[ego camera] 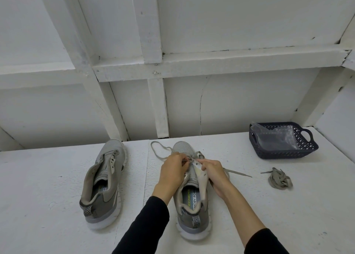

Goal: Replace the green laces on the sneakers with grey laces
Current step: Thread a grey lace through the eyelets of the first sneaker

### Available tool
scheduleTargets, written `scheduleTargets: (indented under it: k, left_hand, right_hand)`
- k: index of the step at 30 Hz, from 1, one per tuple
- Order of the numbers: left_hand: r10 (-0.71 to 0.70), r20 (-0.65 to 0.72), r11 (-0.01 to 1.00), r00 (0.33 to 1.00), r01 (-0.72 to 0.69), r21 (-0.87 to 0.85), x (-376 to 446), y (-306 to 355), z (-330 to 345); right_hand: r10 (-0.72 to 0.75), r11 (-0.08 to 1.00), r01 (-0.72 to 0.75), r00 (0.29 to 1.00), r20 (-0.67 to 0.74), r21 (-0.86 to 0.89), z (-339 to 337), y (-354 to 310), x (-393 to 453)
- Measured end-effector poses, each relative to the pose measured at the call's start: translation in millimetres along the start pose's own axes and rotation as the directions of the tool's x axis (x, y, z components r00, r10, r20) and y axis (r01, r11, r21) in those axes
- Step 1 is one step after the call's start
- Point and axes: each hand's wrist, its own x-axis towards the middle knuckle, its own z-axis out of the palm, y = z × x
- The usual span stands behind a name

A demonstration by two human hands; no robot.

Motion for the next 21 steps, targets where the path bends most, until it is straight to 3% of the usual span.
scheduleTargets:
  k: [5,9,13,16,18,21]
  left_hand:
    - [0.042,-0.01,0.998,0.999,-0.041,0.054,-0.8,4.6,0.0]
    - [-0.01,-0.05,0.996,0.999,0.005,-0.09,-4.1,6.1,1.4]
    - [-0.094,-0.065,0.951,0.993,0.071,-0.3,-6.8,5.1,2.9]
    - [-0.102,-0.115,0.971,0.988,0.074,-0.229,-6.7,0.7,6.2]
    - [-0.131,-0.173,0.979,0.976,0.1,-0.178,-6.2,-4.2,7.3]
    - [-0.198,-0.206,0.971,0.958,0.163,-0.173,-7.4,-6.6,6.5]
  right_hand:
    - [-0.021,0.999,0.021,1.0,-0.001,-0.043,0.7,-1.1,0.0]
    - [-0.034,0.988,0.026,0.998,0.046,0.153,-1.5,-2.2,2.0]
    - [-0.171,0.984,0.169,0.985,-0.034,-0.064,3.1,-0.1,14.8]
    - [-0.254,0.951,0.222,0.958,-0.136,-0.214,9.4,-5.1,14.1]
    - [-0.348,0.934,0.324,0.918,-0.189,-0.15,11.7,-21.4,3.8]
    - [-0.478,0.853,0.505,0.858,-0.188,0.135,7.9,-62.1,-18.7]
